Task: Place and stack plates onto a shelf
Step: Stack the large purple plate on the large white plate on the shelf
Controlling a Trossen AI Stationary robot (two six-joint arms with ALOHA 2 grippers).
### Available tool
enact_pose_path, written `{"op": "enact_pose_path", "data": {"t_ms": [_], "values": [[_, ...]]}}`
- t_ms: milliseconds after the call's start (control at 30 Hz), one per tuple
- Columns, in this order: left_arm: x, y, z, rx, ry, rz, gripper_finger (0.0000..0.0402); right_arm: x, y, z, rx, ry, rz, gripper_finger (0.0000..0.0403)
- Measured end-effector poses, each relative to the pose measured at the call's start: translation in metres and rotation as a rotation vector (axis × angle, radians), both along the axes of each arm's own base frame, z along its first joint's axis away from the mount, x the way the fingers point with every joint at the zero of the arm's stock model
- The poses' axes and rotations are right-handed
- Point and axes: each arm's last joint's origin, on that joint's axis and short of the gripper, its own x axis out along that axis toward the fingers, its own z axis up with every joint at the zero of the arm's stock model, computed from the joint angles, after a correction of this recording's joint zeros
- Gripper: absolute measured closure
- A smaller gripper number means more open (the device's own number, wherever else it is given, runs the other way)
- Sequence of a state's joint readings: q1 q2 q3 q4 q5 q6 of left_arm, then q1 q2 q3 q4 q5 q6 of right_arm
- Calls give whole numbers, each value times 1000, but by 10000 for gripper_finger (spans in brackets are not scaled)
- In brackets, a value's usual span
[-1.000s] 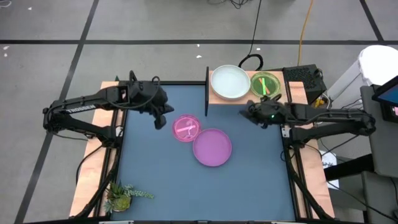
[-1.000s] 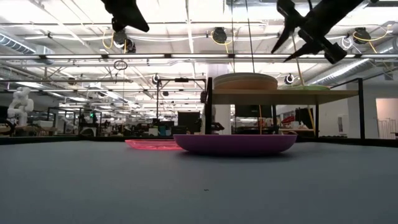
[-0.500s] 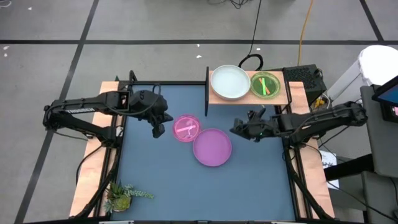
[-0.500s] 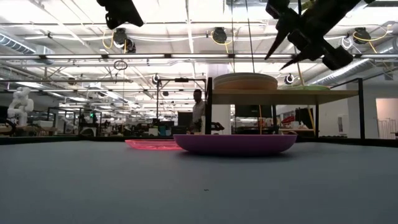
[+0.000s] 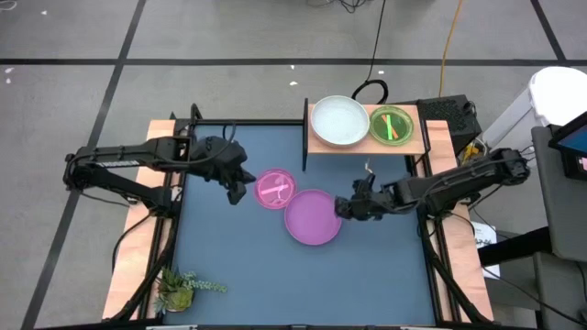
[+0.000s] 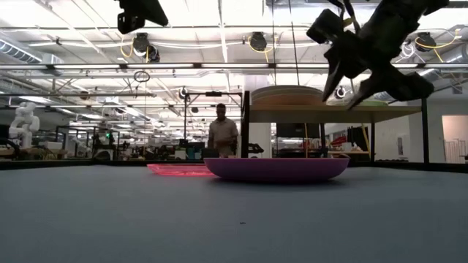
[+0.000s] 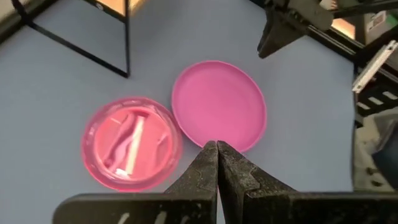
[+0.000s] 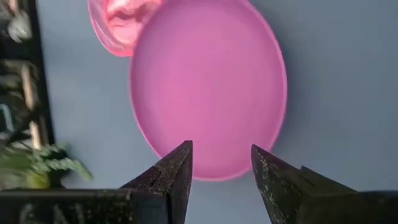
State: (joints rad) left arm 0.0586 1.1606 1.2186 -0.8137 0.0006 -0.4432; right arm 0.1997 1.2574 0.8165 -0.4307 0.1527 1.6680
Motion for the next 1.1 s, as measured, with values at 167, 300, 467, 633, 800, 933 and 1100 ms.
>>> {"op": "enact_pose_path", "data": {"t_ms": [167, 300, 467, 633, 800, 933, 1100], "values": [[0, -11, 0, -109, -3, 64, 400, 2, 10, -12, 1, 45, 24, 254], [2, -21, -2, -205, 10, 114, 400, 0, 13, -28, -3, 71, 36, 254], [4, -38, -4, -257, 16, 148, 380, -4, 13, -47, 10, 20, 36, 254], [8, -53, -8, -296, 14, 224, 323, -16, 9, -68, 28, 48, -7, 255], [19, -66, -15, -309, 6, 262, 292, -27, 5, -83, 24, 46, -48, 255], [32, -73, -19, -325, -25, 250, 289, -28, 4, -86, 8, 8, -67, 255], [43, -81, -23, -363, -61, 251, 289, -21, 5, -81, 25, -85, -74, 255]]}}
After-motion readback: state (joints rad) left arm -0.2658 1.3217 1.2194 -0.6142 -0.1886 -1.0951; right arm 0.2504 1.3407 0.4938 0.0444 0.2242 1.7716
